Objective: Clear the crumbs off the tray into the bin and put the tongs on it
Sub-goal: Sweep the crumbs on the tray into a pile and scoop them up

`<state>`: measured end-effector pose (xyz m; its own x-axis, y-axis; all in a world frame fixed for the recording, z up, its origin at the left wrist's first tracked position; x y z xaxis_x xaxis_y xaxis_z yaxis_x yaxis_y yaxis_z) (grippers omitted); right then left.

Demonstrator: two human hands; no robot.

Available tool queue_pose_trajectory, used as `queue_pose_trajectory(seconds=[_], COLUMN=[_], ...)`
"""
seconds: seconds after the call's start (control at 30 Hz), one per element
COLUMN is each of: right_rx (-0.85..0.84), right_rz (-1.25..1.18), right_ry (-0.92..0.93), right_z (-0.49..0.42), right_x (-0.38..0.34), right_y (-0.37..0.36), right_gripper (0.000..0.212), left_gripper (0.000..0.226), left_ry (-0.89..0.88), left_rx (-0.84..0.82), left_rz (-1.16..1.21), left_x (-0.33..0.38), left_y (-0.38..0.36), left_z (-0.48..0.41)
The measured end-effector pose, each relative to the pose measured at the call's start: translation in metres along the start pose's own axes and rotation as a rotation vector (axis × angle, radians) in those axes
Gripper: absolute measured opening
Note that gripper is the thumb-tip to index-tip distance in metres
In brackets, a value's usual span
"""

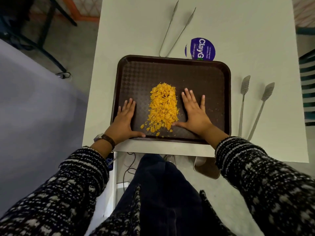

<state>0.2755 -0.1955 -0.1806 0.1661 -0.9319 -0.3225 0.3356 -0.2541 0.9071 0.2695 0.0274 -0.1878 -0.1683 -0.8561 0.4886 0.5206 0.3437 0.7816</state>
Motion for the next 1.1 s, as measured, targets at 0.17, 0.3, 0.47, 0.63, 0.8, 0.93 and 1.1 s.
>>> queue_pose_trajectory(seconds=[0.17, 0.3, 0.47, 0.63, 0.8, 0.93, 1.1], right_rx=[0.045, -0.034, -0.032, -0.014, 0.077, 0.07, -0.002], right_rz=[-0.046, 0.05, 0.077, 0.078, 0.016, -0.004, -0.014], right_ry=[-0.07, 0.039, -0.002, 0.03, -0.115, -0.12, -0.041], right_z=[0.005, 0.033, 0.04, 0.021, -0.001, 0.001, 0.03], right_x=[0.005, -0.002, 0.001, -0.022, -0.012, -0.015, -0.026], right_y=[0.01, 0.0, -0.002, -0.005, 0.004, 0.005, -0.005], right_gripper=[0.124, 0.124, 0.121, 0.123, 0.12, 0.119, 0.128], left_gripper=[0.131, 0.129, 0.125, 0.125, 0.138, 0.139, 0.133], left_ry=[-0.077, -0.111, -0.154, -0.133, -0.085, -0.04, -0.034], left_rx=[-0.044, -0.024, -0.013, 0.026, 0.027, 0.009, 0.055], left_rz=[-0.146, -0.206, -0.18, -0.133, -0.104, -0.117, -0.125], left_x=[0.007, 0.017, 0.039, 0.051, 0.036, 0.035, 0.051], left_y=[-0.004, 0.001, 0.0, 0.001, -0.001, -0.015, -0.014], left_z=[-0.013, -0.029, -0.05, -0.052, -0.023, -0.013, -0.023])
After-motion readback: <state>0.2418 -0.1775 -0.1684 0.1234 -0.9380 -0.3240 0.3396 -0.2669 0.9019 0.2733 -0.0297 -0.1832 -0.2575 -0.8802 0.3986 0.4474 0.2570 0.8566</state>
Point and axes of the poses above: each hand's wrist, its own z-axis away from the middle knuckle, its own y-axis out of the back of the hand, x = y × z, the point moved 10 cm from there along -z, towards the middle knuckle, and after that the axes turned 2 degrees about x, right-handed, at the moved point
